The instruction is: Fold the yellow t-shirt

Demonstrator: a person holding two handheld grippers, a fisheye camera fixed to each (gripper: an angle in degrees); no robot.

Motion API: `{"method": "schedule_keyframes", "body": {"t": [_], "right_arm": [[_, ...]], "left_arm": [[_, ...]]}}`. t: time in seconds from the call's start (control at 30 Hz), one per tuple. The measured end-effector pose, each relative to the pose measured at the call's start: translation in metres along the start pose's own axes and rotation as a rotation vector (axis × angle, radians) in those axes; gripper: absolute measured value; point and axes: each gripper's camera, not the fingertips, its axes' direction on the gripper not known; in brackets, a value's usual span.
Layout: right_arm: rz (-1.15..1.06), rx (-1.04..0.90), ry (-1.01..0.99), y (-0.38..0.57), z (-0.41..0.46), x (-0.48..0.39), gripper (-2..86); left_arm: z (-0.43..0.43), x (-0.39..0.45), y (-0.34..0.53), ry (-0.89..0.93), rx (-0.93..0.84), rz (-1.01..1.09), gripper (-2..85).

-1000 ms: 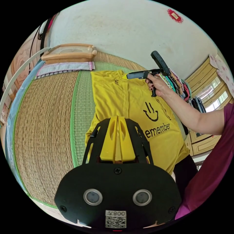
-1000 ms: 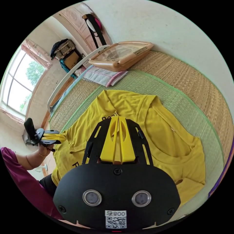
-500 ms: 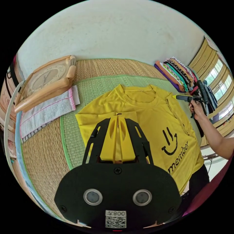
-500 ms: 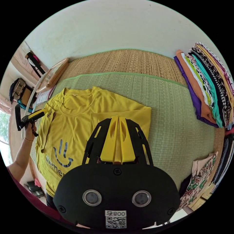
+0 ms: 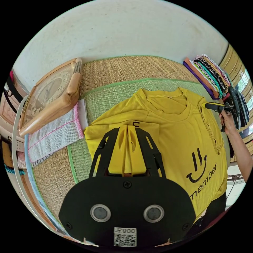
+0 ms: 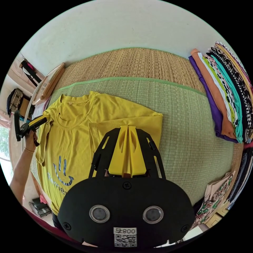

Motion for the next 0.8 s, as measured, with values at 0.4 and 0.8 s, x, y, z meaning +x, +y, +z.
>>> {"method": "schedule_keyframes", "body": {"t": [0.4,0.8], "right_arm": [[-0.028,0.006,-0.098,0.050,-0.099,-0.002,0.1],[-0.004,-0.059,-0.215,0.162,-0.199,-0.010,0.1]], "left_arm": [[-0.087,0.026,0.024,0.123,-0.012,-0.052,0.2],[-0.240,0.060,0.089,0.234,0.033,-0.125,0.3]]}}
